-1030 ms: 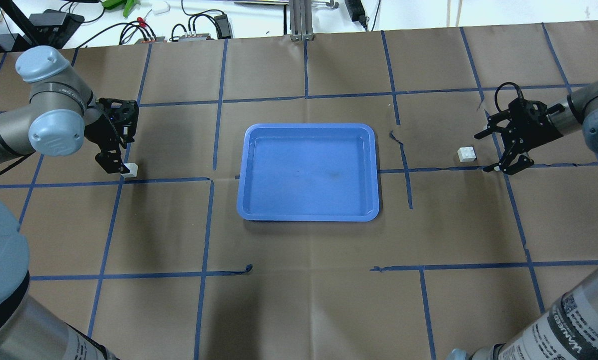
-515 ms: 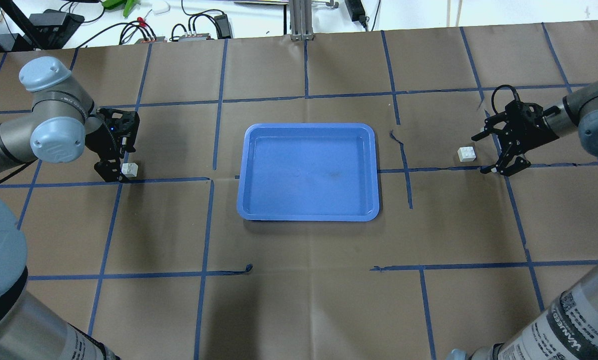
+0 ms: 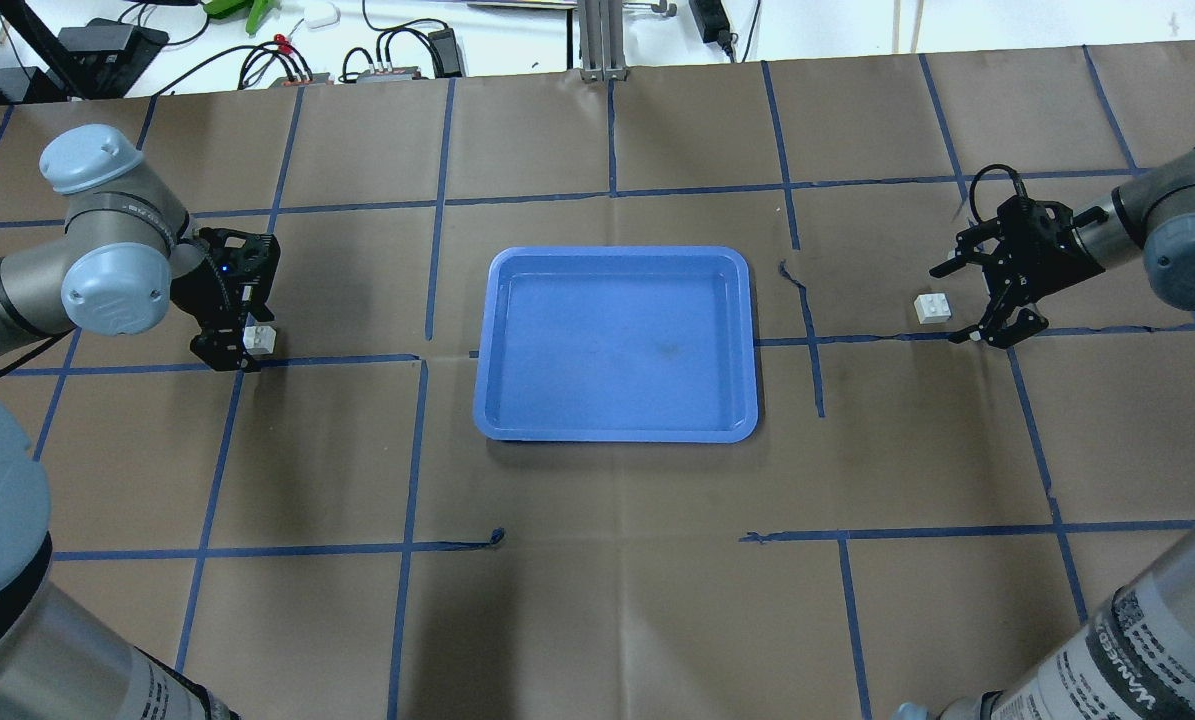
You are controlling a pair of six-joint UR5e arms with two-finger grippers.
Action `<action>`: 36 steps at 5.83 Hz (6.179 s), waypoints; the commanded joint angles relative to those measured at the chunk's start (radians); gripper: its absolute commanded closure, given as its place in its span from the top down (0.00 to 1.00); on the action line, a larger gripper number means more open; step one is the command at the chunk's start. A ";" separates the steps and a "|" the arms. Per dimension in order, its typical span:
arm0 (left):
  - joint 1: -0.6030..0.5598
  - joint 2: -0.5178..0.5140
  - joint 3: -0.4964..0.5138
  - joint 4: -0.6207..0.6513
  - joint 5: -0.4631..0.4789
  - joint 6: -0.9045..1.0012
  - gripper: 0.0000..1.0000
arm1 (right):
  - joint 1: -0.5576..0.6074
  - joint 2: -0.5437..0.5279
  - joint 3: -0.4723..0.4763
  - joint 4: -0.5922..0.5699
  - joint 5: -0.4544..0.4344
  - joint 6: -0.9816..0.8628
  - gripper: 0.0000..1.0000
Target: Assemble white blocks and place on blue tray
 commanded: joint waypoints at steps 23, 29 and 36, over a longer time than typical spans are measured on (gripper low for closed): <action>-0.702 -0.063 0.188 -0.015 -0.143 -0.652 0.88 | 0.219 -0.230 0.088 0.135 0.028 0.079 0.12; -0.497 0.319 0.226 -0.475 -0.137 -0.859 0.89 | 0.453 -0.225 0.168 -0.210 0.031 0.423 0.13; -0.405 0.409 0.274 -0.460 -0.105 -1.715 1.00 | 0.530 -0.156 0.185 -0.408 0.036 0.631 0.10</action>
